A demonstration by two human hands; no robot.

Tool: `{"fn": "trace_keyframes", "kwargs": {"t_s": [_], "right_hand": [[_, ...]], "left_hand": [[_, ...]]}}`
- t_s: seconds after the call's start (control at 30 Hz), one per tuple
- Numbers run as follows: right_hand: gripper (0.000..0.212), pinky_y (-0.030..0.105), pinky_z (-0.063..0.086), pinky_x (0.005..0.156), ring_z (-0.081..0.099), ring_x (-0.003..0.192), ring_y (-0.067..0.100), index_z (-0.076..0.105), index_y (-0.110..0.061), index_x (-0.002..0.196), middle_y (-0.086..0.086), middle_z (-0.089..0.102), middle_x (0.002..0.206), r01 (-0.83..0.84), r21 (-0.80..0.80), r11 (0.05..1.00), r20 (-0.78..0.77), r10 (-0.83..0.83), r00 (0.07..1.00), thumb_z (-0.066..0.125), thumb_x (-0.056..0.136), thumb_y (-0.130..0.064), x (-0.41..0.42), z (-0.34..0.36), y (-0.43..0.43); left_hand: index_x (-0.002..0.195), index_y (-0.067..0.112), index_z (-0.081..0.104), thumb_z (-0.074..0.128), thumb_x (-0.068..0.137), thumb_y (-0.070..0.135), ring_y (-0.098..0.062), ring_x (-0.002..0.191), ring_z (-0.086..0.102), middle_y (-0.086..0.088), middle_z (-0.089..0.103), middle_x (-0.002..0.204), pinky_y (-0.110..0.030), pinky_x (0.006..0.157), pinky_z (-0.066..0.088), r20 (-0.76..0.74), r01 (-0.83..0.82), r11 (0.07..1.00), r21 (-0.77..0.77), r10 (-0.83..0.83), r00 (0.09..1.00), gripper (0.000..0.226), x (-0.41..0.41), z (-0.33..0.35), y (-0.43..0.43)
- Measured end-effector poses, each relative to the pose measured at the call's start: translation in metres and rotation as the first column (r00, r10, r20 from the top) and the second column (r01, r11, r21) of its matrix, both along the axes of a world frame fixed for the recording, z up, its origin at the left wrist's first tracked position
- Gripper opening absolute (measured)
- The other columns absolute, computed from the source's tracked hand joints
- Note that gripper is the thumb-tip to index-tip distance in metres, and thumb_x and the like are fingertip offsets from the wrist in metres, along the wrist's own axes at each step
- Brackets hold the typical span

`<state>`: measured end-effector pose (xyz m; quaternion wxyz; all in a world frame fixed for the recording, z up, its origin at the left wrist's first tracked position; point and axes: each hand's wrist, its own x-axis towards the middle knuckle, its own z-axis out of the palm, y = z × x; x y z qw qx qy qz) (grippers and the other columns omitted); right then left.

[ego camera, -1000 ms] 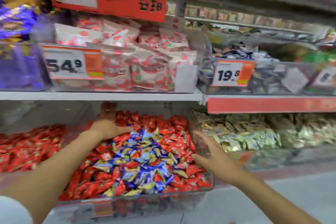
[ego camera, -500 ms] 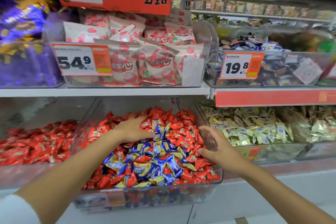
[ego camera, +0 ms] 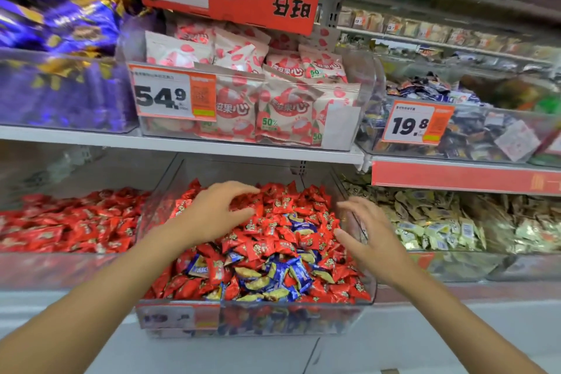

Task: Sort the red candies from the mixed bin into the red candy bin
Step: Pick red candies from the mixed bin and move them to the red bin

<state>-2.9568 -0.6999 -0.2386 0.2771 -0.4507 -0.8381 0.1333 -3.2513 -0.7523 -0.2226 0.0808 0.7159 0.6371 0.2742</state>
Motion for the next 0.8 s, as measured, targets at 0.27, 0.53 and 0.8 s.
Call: {"fn": "trace_keyframes", "kwargs": {"t_s": [0.27, 0.53, 0.8], "right_hand": [[0.07, 0.045, 0.011, 0.117, 0.011, 0.144, 0.015, 0.025, -0.042, 0.147, -0.002, 0.022, 0.156, -0.258, -0.231, 0.938, 0.235, 0.311, 0.921, 0.047, 0.085, -0.066, -0.098, -0.005, -0.003], [0.009, 0.035, 0.046, 0.081, 0.057, 0.09, 0.016, 0.053, -0.019, 0.09, -0.005, 0.061, 0.096, -0.255, -0.131, 0.958, -0.094, 0.244, 0.965, 0.055, 0.095, -0.026, -0.105, -0.001, 0.013], [0.013, 0.02, 0.039, 0.062, 0.051, 0.063, 0.003, 0.061, -0.026, 0.093, -0.014, 0.06, 0.079, -0.19, -0.178, 0.966, -0.188, 0.156, 0.97, 0.05, 0.098, -0.031, -0.079, 0.02, 0.008]], "left_hand": [[0.128, 0.021, 0.057, 0.061, 0.089, 0.038, -0.015, 0.118, 0.054, 0.001, 0.059, 0.129, -0.022, 0.096, 0.039, -0.156, -0.105, 0.962, -0.252, 0.066, 0.985, 0.043, -0.03, -0.008, -0.008], [0.098, 0.028, 0.07, 0.067, 0.086, 0.013, 0.01, 0.076, 0.056, 0.015, 0.064, 0.084, -0.006, 0.066, 0.038, -0.059, -0.075, 0.996, -0.057, 0.072, 0.996, 0.02, -0.034, -0.002, -0.02], [0.127, 0.04, 0.055, 0.044, 0.082, 0.06, -0.011, 0.121, 0.044, 0.008, 0.052, 0.126, -0.035, 0.106, 0.033, -0.029, 0.032, 0.982, -0.186, -0.038, 0.999, 0.05, -0.013, -0.005, -0.019]]}}
